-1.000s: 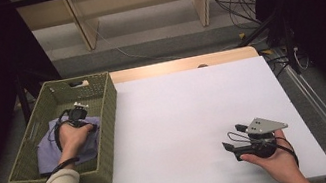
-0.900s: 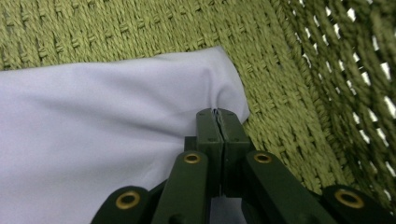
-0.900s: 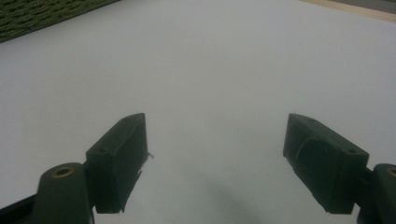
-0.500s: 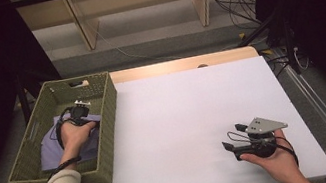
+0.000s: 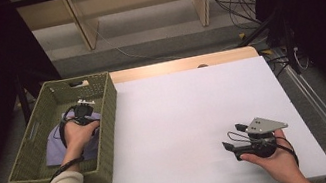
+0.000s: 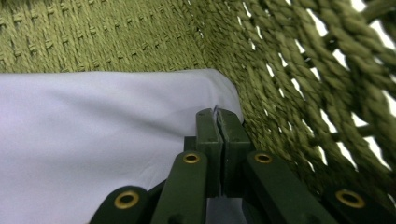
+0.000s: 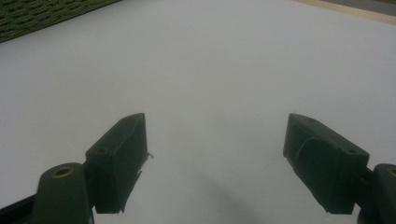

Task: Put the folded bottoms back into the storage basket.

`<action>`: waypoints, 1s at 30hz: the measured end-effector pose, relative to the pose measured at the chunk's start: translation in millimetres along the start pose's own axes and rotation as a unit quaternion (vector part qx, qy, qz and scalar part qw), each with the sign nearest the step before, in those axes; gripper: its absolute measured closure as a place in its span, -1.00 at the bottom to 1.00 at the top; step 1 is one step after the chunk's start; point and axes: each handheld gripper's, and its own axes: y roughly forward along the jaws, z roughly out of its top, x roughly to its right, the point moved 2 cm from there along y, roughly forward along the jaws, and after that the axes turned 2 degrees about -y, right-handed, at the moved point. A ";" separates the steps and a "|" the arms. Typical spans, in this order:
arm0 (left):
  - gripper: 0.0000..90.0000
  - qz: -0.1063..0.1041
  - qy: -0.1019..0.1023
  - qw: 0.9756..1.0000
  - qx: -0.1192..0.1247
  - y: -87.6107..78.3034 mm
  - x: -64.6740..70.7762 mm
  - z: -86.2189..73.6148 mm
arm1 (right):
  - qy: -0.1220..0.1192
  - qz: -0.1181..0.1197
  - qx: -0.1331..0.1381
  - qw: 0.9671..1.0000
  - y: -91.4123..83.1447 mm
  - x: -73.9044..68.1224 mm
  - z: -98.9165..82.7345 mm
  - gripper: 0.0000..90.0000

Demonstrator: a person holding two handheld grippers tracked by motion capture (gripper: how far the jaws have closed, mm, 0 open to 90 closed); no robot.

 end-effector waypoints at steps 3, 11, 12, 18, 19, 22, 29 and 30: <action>0.79 0.003 -0.001 1.000 0.007 -3.0 -0.5 -0.5 | 0.001 0.000 -0.001 1.000 0.0 0.2 -0.6 -0.50; 0.62 0.011 0.024 1.000 0.011 -38.9 -15.2 -12.6 | 0.003 -0.002 0.003 1.000 -1.8 0.7 -0.1 -0.50; 0.69 0.013 0.030 0.999 0.005 -41.2 -16.1 -15.6 | 0.003 -0.001 0.003 1.000 -1.5 0.6 0.0 -0.50; 0.98 0.009 0.048 0.997 -0.059 -37.3 -16.3 -35.0 | 0.000 -0.001 0.004 1.000 -1.2 -0.9 1.1 -0.50; 0.98 0.007 0.047 0.996 -0.069 -34.5 -15.9 -37.8 | 0.001 -0.002 0.002 1.000 -1.2 -0.7 0.9 -0.50; 0.98 -0.003 0.058 0.994 -0.088 -26.2 -12.3 -42.1 | 0.001 -0.001 0.002 1.000 -0.2 -0.7 0.3 -0.50; 0.99 -0.006 0.062 0.994 -0.093 -20.9 -5.2 -40.5 | 0.001 0.000 0.002 1.000 -0.7 -0.4 0.2 -0.50; 0.99 -0.007 0.062 0.994 -0.094 -21.1 -4.7 -40.6 | 0.002 0.000 0.003 1.000 -0.5 -0.6 0.3 -0.50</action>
